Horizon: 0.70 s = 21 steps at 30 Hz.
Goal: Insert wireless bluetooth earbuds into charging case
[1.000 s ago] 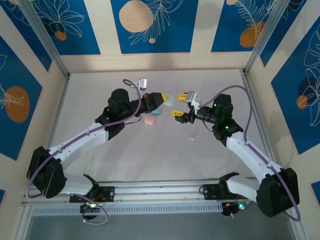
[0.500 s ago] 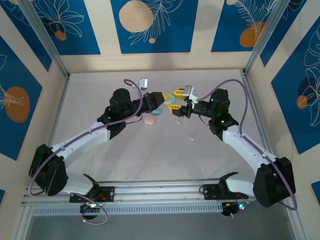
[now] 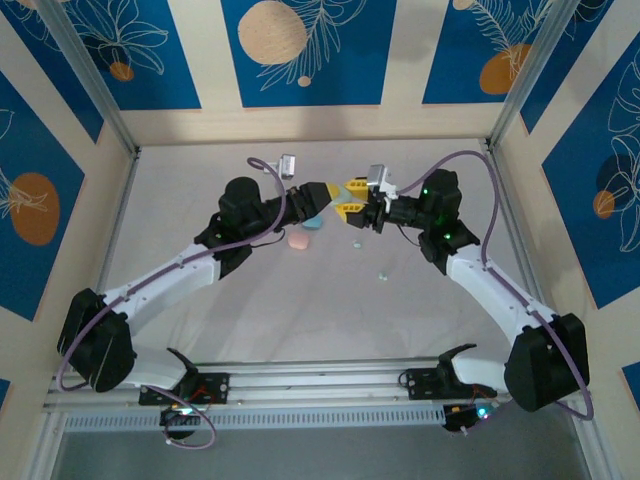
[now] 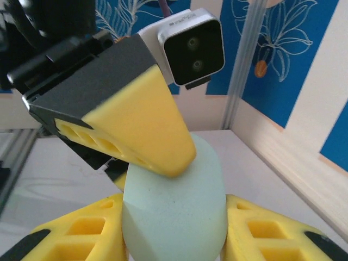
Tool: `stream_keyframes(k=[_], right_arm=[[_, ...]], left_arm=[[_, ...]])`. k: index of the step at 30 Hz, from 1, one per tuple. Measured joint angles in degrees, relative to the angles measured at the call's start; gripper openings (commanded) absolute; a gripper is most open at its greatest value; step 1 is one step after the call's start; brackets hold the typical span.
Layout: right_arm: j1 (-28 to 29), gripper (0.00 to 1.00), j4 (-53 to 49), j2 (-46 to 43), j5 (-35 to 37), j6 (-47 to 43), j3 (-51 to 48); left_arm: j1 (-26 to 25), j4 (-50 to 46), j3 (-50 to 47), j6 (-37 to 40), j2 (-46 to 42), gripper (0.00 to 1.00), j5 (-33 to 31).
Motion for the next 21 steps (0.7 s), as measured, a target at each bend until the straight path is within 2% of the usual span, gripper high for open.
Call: stream_keyframes(k=[5, 9, 12, 16, 21], right_arm=[[-1.90, 0.33, -8.07, 1.14, -8.59, 0.70, 5.81], [-2.19, 0.33, -14.62, 1.88, -14.14, 0.02, 9.20], [-2.19, 0.33, -17.99, 1.92, -16.87, -0.72, 10.60], [-2.01, 0.33, -20.15, 1.92, -18.64, -1.31, 11.23], [-1.25, 0.33, -22.47, 1.92, -19.74, -2.51, 11.45]], left_arm=[[0.00, 0.07, -2.62, 15.98, -4.68, 0.73, 1.22], [0.00, -2.01, -4.00, 30.88, -9.09, 0.75, 3.80], [-0.02, -3.08, -4.00, 38.95, -10.49, 0.73, 6.47], [-0.02, -3.69, -4.00, 45.57, -10.36, 0.67, 9.42], [-0.02, -3.80, -3.98, 48.63, -9.29, 0.62, 11.61]])
